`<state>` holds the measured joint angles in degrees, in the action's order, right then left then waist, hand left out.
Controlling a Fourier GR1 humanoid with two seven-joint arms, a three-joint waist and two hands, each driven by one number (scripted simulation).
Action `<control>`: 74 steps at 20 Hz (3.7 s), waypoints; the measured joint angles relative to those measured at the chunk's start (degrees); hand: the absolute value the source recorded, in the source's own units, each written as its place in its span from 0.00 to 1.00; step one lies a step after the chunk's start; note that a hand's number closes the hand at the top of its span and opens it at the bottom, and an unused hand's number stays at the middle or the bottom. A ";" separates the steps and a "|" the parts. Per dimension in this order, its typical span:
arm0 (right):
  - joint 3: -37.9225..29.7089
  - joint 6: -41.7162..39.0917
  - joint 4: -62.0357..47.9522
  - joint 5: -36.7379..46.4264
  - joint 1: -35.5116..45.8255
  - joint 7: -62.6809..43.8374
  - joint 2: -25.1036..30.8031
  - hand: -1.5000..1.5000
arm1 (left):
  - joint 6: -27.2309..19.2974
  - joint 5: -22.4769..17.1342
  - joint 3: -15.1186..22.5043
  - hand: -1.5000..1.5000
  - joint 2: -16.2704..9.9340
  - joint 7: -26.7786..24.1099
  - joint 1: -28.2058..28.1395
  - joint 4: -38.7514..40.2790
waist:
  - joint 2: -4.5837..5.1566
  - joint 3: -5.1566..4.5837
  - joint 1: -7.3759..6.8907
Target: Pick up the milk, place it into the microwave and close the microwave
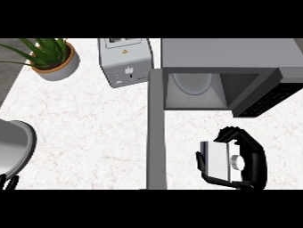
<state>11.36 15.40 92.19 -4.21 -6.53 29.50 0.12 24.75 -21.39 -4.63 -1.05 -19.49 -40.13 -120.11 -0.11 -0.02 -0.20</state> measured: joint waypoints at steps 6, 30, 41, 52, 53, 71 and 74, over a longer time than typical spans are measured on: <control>0.62 5.12 -5.56 3.12 8.94 -4.58 0.00 1.00 | 0.00 -0.44 -0.77 0.00 0.39 0.52 0.10 0.33 | 0.09 0.01 -0.31; -12.91 16.00 -66.07 -1.32 48.76 6.95 2.69 1.00 | 2.80 -2.19 -4.59 0.00 -1.64 0.16 2.28 3.76 | 0.99 0.11 -2.47; -15.00 19.45 -79.92 1.72 56.81 12.45 7.37 1.00 | 4.81 -1.73 -4.79 0.00 -2.20 -0.64 3.52 5.43 | 2.08 0.22 -4.83; -17.58 22.58 -81.60 1.63 60.60 16.05 10.21 1.00 | 5.25 -2.27 -4.87 0.00 -2.69 -0.09 5.48 6.43 | 2.98 0.36 -6.34; -17.96 22.85 -81.55 1.46 60.86 16.43 10.30 1.00 | 5.35 -2.24 -4.87 0.00 -2.74 -0.09 5.40 6.36 | 3.02 0.37 -6.52; -18.04 41.54 -87.79 5.82 62.17 9.50 14.73 0.00 | 5.68 -2.28 -5.40 0.00 -3.99 0.66 8.90 8.92 | 4.88 -0.32 -8.49; -14.84 45.71 -89.19 9.58 61.52 3.91 15.31 0.00 | 5.57 -1.97 -5.46 0.00 -4.28 0.80 9.46 8.69 | 4.93 -0.83 -9.86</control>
<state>-3.48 61.11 3.00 5.37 54.99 33.41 15.43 30.33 -23.37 -10.09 -5.33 -18.68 -30.66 -111.42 4.82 -0.86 -10.07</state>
